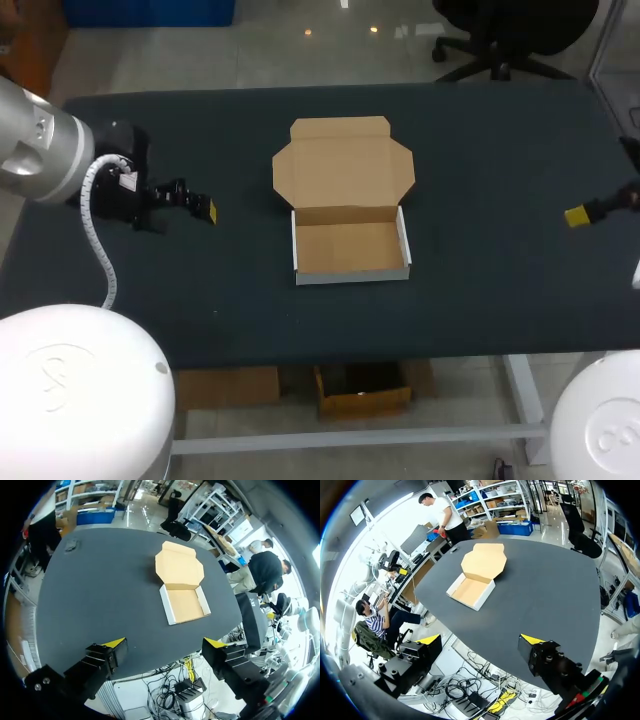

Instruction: Assemble the packaging by folding the flat box into shape, placing the metal phone stand inside, and closing the box properly

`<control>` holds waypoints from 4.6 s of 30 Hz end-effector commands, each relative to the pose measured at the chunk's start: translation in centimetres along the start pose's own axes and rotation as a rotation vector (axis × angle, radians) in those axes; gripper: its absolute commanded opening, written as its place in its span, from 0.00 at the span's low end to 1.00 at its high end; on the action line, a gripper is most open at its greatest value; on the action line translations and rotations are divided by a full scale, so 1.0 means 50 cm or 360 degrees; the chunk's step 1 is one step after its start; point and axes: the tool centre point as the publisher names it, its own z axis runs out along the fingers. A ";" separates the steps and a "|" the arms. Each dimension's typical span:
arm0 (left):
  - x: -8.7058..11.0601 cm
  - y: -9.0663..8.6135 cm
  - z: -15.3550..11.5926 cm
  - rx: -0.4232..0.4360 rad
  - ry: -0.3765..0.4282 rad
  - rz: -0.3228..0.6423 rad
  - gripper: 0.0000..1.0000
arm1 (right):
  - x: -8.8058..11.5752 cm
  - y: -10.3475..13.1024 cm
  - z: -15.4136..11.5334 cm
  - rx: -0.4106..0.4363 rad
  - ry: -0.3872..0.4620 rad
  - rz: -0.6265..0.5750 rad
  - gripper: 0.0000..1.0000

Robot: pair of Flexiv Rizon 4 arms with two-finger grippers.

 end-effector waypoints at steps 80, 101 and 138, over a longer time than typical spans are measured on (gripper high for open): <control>-0.105 -0.109 0.078 0.0076 -0.0334 -0.0340 1.00 | -0.027 0.029 0.009 -0.0040 0.0050 0.0335 1.00; -0.312 -0.215 0.164 -0.0117 -0.0571 -0.0566 1.00 | -0.027 0.029 0.009 -0.0040 0.0050 0.0335 1.00; -0.506 -0.271 0.195 -0.0436 -0.0641 -0.0765 1.00 | -0.027 0.029 0.009 -0.0040 0.0050 0.0335 1.00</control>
